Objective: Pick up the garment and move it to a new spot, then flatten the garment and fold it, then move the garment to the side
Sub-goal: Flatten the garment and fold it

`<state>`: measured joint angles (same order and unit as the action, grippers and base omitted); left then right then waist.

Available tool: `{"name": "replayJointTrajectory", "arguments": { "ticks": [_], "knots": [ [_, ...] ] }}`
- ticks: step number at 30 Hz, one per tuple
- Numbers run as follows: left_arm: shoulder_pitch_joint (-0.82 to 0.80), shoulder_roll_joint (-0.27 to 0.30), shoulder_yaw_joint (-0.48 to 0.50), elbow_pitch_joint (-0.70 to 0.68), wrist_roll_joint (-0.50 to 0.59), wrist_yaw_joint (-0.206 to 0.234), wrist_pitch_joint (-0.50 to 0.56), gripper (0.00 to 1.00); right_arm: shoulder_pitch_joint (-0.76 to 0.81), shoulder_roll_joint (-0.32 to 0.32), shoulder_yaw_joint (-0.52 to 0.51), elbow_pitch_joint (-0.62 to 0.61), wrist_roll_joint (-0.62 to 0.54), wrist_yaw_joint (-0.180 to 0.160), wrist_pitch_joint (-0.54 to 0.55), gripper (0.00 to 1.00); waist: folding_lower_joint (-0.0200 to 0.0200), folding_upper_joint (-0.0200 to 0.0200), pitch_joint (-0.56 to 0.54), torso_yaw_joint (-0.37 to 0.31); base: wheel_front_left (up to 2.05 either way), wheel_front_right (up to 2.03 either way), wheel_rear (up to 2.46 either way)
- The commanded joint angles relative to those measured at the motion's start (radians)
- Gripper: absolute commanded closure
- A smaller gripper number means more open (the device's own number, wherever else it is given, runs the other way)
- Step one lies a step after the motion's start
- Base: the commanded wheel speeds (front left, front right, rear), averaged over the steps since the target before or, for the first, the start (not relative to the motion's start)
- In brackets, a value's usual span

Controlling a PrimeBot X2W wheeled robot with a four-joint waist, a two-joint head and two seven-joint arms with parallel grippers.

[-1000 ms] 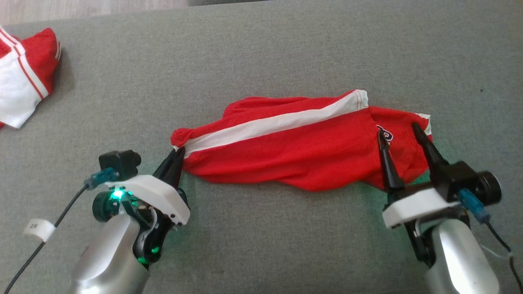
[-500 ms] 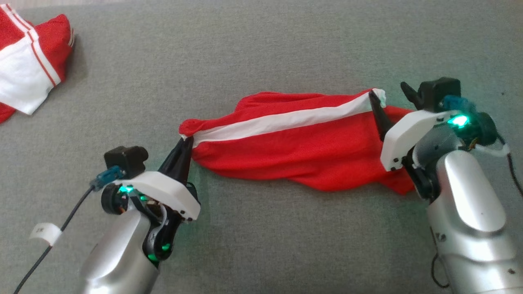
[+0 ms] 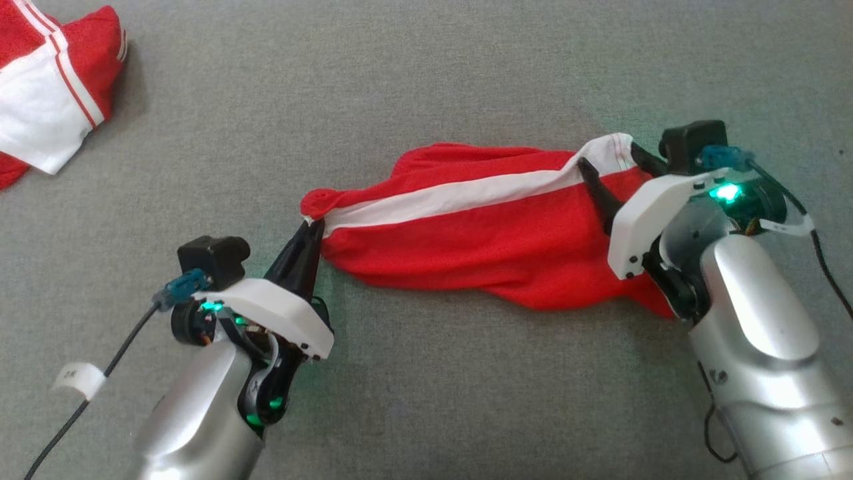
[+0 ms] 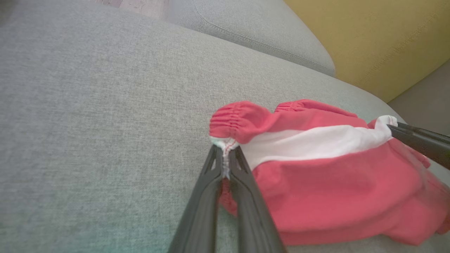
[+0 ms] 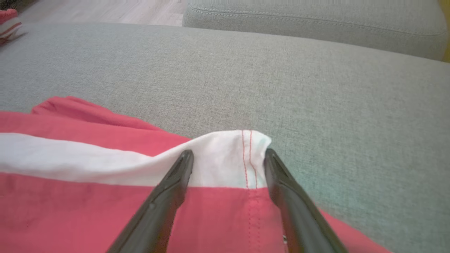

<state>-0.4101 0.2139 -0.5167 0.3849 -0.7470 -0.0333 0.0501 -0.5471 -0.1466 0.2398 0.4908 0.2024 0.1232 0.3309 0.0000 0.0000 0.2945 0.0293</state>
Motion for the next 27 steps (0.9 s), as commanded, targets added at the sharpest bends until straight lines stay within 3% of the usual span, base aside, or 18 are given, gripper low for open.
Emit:
{"name": "replayJointTrajectory", "arguments": {
  "ticks": [1,3,6,8,19,27],
  "knots": [
    [-0.033,0.028,0.030,-0.034,0.007,0.008,-0.005,1.00,-0.038,-0.004,0.028,-0.022,0.011,0.008,-0.019,0.09,0.0000,0.0000,0.000,-0.001,0.00,0.00,0.00],
    [-0.030,0.029,0.027,-0.037,0.007,0.010,-0.003,1.00,-0.047,-0.005,0.039,-0.006,0.020,0.008,-0.024,0.27,0.0000,0.0000,0.000,-0.001,0.00,0.00,0.00],
    [-0.026,0.030,0.024,-0.040,0.007,0.011,-0.001,1.00,-0.058,-0.008,0.057,0.016,0.032,0.008,-0.029,0.67,0.0000,0.0000,-0.003,-0.001,0.00,0.00,0.00],
    [-0.022,0.031,0.021,-0.041,0.006,0.012,0.000,1.00,-0.063,-0.010,0.067,0.030,0.041,0.008,-0.036,1.00,0.0000,0.0000,-0.007,-0.001,0.00,0.00,0.00],
    [-0.011,0.047,0.040,-0.070,0.011,0.029,-0.047,1.00,-0.073,-0.021,0.081,0.047,0.059,0.008,-0.189,1.00,0.0000,0.0000,-0.066,-0.018,0.00,0.00,0.00],
    [-0.016,0.079,0.076,-0.185,0.019,0.059,-0.076,1.00,-0.040,-0.037,0.050,-0.062,0.053,0.008,-0.269,1.00,0.0000,0.0000,-0.192,-0.044,0.00,0.00,0.00]
  ]
}}
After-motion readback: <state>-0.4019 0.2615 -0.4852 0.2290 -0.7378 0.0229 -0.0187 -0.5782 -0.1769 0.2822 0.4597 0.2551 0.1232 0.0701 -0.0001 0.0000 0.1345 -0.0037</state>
